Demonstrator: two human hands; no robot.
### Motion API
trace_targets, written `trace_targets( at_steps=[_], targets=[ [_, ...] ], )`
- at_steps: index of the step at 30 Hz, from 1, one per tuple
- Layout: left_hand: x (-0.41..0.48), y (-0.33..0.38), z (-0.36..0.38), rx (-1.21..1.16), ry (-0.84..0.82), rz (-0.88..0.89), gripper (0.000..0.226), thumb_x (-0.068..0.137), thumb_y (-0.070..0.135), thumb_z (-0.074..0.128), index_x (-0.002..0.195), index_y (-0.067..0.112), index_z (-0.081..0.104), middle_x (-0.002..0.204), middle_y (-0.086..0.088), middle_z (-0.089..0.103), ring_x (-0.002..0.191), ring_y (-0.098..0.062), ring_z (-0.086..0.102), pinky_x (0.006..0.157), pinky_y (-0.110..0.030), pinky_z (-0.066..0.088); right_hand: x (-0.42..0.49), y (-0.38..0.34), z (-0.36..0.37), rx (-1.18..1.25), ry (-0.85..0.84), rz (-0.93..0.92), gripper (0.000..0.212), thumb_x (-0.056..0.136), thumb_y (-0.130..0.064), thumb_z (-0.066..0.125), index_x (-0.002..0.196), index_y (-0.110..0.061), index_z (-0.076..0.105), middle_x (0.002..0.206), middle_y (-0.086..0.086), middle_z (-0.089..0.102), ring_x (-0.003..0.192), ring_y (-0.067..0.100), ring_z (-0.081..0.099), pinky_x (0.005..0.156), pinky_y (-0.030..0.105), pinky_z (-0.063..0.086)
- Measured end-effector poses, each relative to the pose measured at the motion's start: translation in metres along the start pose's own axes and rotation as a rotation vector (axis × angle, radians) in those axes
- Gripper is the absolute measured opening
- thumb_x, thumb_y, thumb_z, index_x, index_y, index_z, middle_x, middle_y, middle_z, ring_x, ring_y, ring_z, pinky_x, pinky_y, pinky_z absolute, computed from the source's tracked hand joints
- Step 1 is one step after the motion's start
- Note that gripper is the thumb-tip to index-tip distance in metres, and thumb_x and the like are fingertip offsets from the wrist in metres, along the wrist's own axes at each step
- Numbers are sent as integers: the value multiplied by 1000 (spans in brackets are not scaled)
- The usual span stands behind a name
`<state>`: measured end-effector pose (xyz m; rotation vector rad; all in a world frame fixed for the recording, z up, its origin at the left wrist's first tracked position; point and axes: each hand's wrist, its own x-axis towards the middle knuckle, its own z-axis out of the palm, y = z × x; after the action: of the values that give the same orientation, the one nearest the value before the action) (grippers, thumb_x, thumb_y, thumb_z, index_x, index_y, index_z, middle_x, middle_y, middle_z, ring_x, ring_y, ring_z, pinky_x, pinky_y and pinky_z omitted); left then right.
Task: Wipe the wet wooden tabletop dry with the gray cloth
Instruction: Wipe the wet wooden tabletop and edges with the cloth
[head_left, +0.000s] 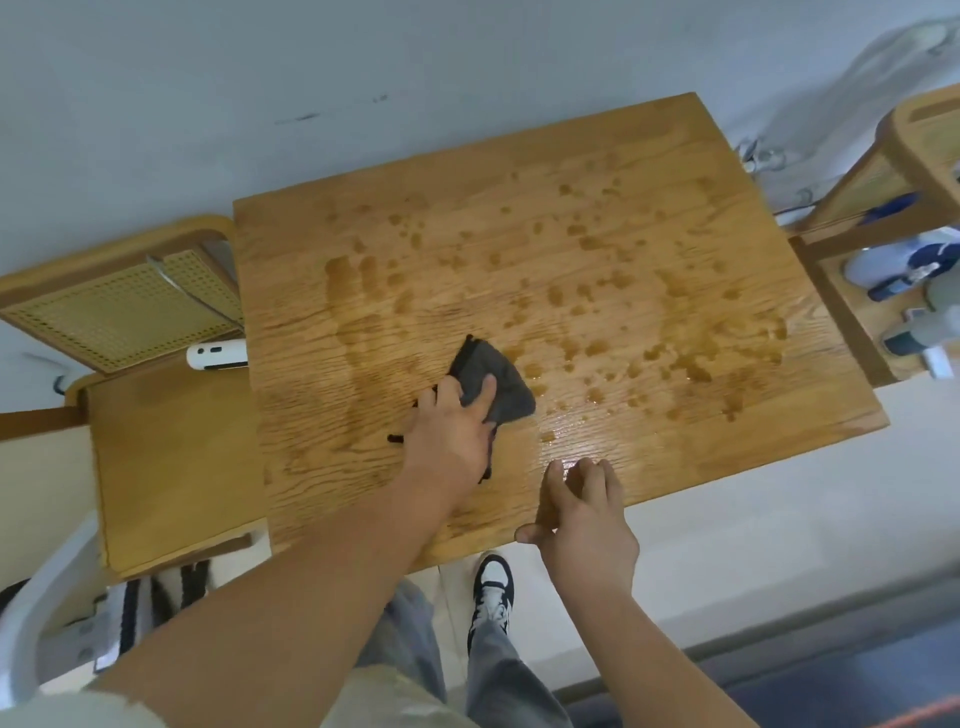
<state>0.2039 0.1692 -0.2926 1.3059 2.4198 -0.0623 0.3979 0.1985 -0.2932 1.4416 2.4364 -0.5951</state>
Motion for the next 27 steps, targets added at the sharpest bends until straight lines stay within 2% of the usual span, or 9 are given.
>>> trace_targets(
  at_steps=[2,5,7,12,14,17,19,24,27],
  targets=[
    [-8,23,5,42,7,90,60,107,41,38,161,31,14,135,-11,35,118,-33,39,92,-44,43,-2,0,-1,36,13,8,75,78,-54,78,144,-31,51,153,3,39,151,27,15,76,36,55],
    [-1,24,7,98,-66,549,60,107,42,40,161,35,16,134,-9,37,119,-31,40,90,-42,39,-2,0,0,64,23,25,56,77,-53,79,127,-33,65,152,3,41,153,26,16,76,34,53],
    [35,11,-2,195,-85,699,57,108,45,38,161,40,17,137,-7,37,121,-28,39,92,-39,37,0,1,0,43,27,5,68,75,-59,78,136,-34,59,153,3,40,154,26,16,80,35,54],
    [59,18,-17,20,48,91,55,108,46,35,160,36,20,133,-8,38,118,-30,39,93,-44,46,0,-1,-4,22,-4,-2,86,80,-63,70,154,-36,34,161,0,24,155,25,4,93,37,53],
    [35,32,-9,29,43,131,57,107,45,35,160,32,17,131,-10,38,117,-32,39,90,-46,47,0,-1,-7,18,-21,0,85,80,-63,70,153,-36,36,160,0,24,155,24,2,92,36,53],
    [0,13,8,84,27,620,57,103,44,39,157,30,28,127,-9,45,111,-29,46,86,-41,45,0,-2,-5,37,-4,13,70,78,-60,75,140,-35,54,158,1,30,154,23,6,86,37,55],
    [11,-16,5,142,48,718,55,101,44,43,155,31,38,127,-8,49,109,-28,50,87,-40,46,1,-3,-5,27,-8,10,69,79,-59,75,139,-34,54,157,1,30,154,25,7,85,39,56],
    [-8,-43,7,30,123,-55,57,106,47,33,161,37,19,130,-6,38,112,-26,42,91,-40,48,3,-1,-6,-12,-5,15,81,79,-57,77,148,-38,40,154,-1,28,150,24,10,76,39,57],
    [-82,-43,40,2,143,88,64,101,46,46,159,33,22,122,-9,46,102,-28,45,82,-42,50,4,-1,-9,-48,-18,16,82,75,-64,76,146,-39,42,147,-2,31,146,23,16,72,38,58]
  ],
)
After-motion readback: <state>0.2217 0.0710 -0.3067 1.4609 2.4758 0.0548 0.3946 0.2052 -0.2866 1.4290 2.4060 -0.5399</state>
